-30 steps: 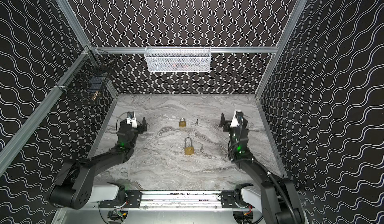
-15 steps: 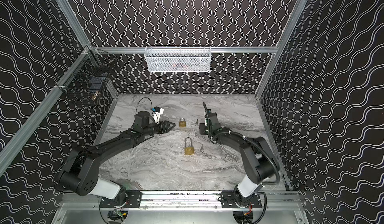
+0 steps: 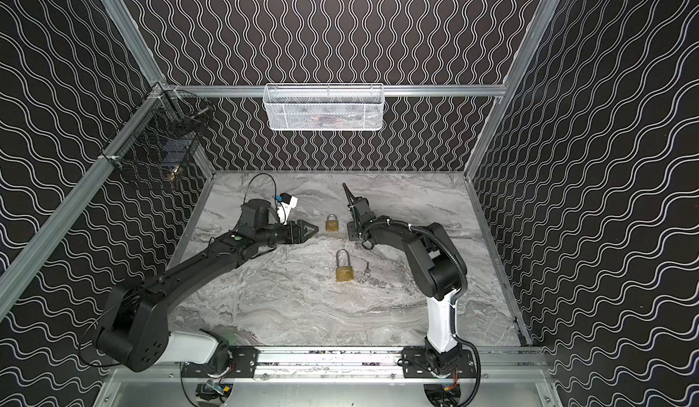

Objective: Unlock with the key
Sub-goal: 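Reach the right gripper to the silver key while the left arm advances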

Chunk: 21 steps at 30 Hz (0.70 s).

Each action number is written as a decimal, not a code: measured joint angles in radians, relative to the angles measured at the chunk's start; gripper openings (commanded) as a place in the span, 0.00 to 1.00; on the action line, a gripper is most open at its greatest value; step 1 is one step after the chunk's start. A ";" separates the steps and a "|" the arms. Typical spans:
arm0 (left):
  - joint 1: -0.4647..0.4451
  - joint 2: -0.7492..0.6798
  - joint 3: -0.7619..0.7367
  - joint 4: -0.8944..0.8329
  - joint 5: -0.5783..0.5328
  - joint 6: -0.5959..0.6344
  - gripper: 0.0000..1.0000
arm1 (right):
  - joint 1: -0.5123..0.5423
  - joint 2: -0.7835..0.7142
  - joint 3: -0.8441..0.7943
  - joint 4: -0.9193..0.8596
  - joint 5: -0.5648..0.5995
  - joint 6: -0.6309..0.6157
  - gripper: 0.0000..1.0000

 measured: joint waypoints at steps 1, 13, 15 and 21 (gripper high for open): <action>0.000 0.003 0.001 0.000 0.000 0.000 0.69 | 0.002 0.008 0.008 -0.008 0.018 0.000 0.42; 0.000 0.010 -0.006 0.002 0.000 0.000 0.70 | 0.007 0.077 0.077 -0.031 0.087 0.002 0.33; 0.000 0.001 -0.008 -0.001 0.000 0.000 0.70 | 0.007 0.091 0.095 -0.030 0.088 0.000 0.33; 0.000 -0.008 -0.021 -0.003 -0.004 0.003 0.70 | 0.007 0.126 0.139 -0.029 0.088 0.000 0.33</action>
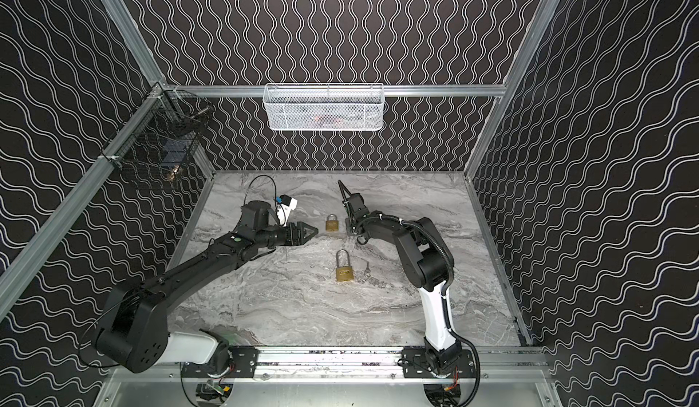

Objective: Unlock with the key
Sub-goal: 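Reach the right gripper to the silver key while the left arm advances, then close the right gripper on the key's bow and lift it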

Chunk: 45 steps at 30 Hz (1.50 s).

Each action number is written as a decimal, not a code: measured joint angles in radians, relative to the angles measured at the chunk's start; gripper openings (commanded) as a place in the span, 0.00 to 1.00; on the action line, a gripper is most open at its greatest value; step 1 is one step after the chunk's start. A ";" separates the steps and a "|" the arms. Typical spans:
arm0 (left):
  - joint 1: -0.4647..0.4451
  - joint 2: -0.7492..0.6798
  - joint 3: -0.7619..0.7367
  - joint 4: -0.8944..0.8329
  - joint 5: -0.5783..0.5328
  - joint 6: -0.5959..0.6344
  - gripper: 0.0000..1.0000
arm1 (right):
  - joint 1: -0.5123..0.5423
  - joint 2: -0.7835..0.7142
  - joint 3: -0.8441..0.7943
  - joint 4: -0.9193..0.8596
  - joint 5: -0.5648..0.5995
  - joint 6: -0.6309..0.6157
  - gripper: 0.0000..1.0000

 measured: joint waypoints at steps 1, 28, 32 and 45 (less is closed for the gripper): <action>0.000 0.000 -0.002 0.000 0.000 0.000 0.70 | 0.000 0.004 0.005 0.000 0.002 0.000 0.32; 0.000 -0.016 -0.035 0.021 0.001 -0.004 0.70 | -0.001 -0.055 -0.110 0.104 0.019 -0.027 0.00; 0.000 -0.010 -0.048 0.030 0.001 -0.014 0.70 | -0.002 -0.097 -0.160 0.105 0.018 -0.045 0.00; 0.000 0.034 -0.069 0.079 0.002 -0.033 0.70 | -0.048 -0.167 -0.208 0.138 -0.052 -0.026 0.31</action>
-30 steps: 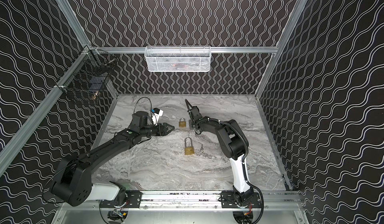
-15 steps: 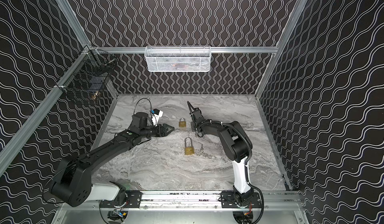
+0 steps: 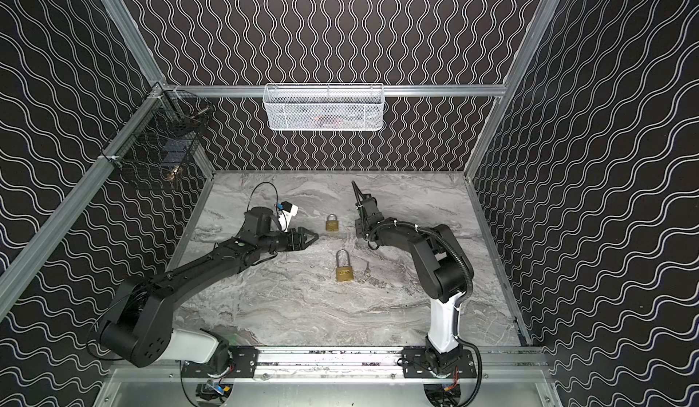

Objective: Unlock with the key
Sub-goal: 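Close the right gripper on the key's bow and lift it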

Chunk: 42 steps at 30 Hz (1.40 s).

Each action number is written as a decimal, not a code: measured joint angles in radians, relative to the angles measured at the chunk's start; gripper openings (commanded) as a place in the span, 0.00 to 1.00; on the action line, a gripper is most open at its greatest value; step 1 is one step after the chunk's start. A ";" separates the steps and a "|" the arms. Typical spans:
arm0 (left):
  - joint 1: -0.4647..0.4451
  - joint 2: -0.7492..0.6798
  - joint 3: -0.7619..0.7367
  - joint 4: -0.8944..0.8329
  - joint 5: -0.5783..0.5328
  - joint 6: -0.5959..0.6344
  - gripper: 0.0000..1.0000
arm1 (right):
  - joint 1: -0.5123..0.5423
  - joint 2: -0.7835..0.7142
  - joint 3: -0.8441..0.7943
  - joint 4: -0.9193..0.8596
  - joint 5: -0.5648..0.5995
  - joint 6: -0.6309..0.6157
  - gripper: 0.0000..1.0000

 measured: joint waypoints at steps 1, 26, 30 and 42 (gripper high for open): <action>0.000 0.000 0.000 0.000 0.000 0.000 0.70 | 0.002 0.007 0.008 0.000 -0.017 0.003 0.30; -0.010 0.027 -0.023 0.082 0.040 0.004 0.70 | 0.002 -0.138 -0.122 0.058 -0.140 0.034 0.00; -0.035 0.025 -0.023 0.108 0.049 0.042 0.69 | 0.002 -0.207 -0.138 0.055 -0.184 0.015 0.00; -0.177 0.036 -0.242 0.571 -0.172 0.360 0.59 | 0.002 -0.406 -0.093 -0.056 -0.374 -0.016 0.00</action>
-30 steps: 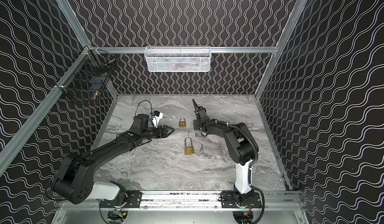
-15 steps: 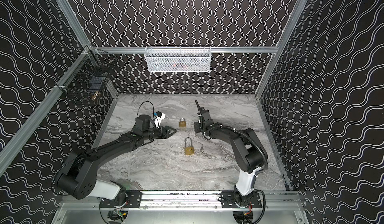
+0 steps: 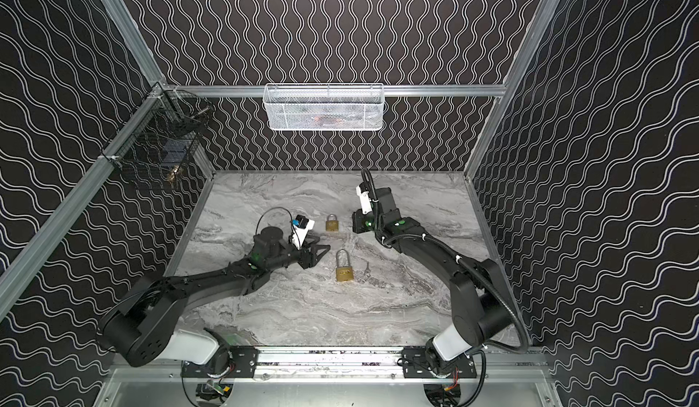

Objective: Unlock with the key
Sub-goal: 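Close the right gripper on the key's bow and lift it, then bring the key toward the left gripper and grasp its bow with the left gripper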

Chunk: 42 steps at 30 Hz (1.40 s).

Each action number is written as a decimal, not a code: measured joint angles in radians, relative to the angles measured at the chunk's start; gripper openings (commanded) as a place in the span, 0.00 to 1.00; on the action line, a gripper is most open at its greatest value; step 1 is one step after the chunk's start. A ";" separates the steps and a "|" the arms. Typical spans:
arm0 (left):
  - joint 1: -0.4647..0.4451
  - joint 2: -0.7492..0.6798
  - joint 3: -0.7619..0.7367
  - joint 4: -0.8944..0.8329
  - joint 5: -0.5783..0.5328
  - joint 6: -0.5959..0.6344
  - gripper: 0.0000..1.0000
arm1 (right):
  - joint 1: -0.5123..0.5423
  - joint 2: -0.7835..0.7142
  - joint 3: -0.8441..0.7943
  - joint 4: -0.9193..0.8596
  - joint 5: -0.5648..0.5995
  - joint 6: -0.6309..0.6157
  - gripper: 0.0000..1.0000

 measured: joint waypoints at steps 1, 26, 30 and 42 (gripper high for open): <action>-0.001 0.026 -0.028 0.096 -0.011 0.035 0.58 | 0.000 -0.016 0.000 -0.009 -0.015 0.000 0.00; -0.056 0.432 0.134 0.810 0.070 0.222 0.47 | 0.025 -0.196 -0.109 -0.008 -0.153 0.079 0.00; -0.059 0.455 0.149 0.811 0.074 0.215 0.40 | 0.029 -0.203 -0.109 -0.008 -0.154 0.087 0.00; -0.059 0.490 0.173 0.818 0.074 0.215 0.20 | 0.036 -0.217 -0.105 -0.008 -0.154 0.096 0.00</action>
